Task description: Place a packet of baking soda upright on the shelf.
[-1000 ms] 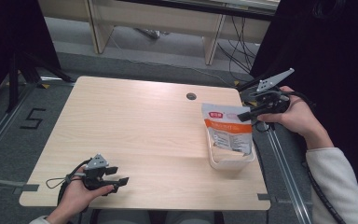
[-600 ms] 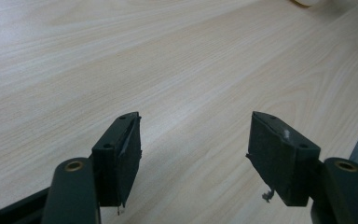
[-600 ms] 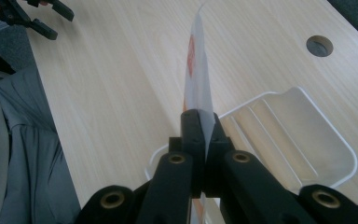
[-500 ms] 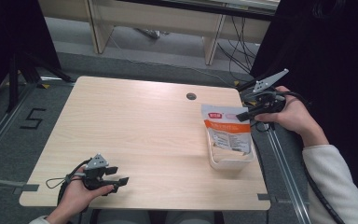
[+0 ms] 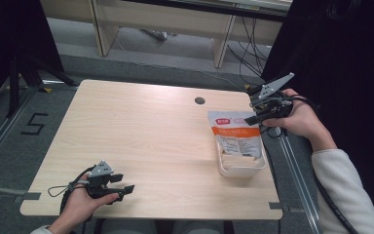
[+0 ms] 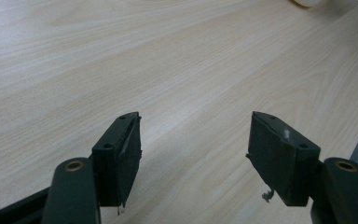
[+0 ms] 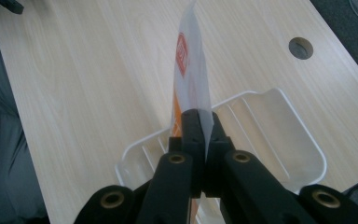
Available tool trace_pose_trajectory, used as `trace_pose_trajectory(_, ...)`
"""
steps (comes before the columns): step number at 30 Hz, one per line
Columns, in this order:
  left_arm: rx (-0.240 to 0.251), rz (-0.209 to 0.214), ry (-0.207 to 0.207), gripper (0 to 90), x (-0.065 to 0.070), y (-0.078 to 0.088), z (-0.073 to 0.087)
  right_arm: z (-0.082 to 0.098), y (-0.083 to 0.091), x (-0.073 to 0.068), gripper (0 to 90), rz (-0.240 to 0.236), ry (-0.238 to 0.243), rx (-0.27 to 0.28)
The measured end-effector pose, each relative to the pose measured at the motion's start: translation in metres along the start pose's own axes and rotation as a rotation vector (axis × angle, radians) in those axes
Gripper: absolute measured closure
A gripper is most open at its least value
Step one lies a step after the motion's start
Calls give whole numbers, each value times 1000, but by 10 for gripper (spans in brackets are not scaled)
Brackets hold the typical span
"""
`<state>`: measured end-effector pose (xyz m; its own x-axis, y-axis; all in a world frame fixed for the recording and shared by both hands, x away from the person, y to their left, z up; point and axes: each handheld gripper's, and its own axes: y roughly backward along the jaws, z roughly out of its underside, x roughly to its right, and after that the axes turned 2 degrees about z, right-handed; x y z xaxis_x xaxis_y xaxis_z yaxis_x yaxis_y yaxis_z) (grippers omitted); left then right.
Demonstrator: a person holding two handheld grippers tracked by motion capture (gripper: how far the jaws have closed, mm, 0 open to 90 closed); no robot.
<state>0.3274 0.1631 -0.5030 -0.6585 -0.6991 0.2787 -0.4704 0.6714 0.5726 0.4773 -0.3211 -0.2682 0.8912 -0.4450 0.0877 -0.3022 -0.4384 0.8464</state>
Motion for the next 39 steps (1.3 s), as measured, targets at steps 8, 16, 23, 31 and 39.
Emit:
trace_pose_trajectory(8, 1, 0, -2, 338, 0, 0, 0, -4, -5, 0, 900, 51, 55, -23)
trace_pose_trajectory(16, -1, 0, -3, 338, 0, 0, 0, -3, -14, 2, 900, 76, 84, -48)
trace_pose_trajectory(23, -1, 0, -3, 338, 0, 0, 0, 0, -21, 6, 900, 92, 95, -58)
trace_pose_trajectory(31, -1, 1, -3, 338, 0, 0, 0, 3, -27, 5, 900, 83, 85, -76)
trace_pose_trajectory(39, -1, 0, -3, 338, 0, 0, 0, 9, -34, 9, 900, 109, 70, -96)
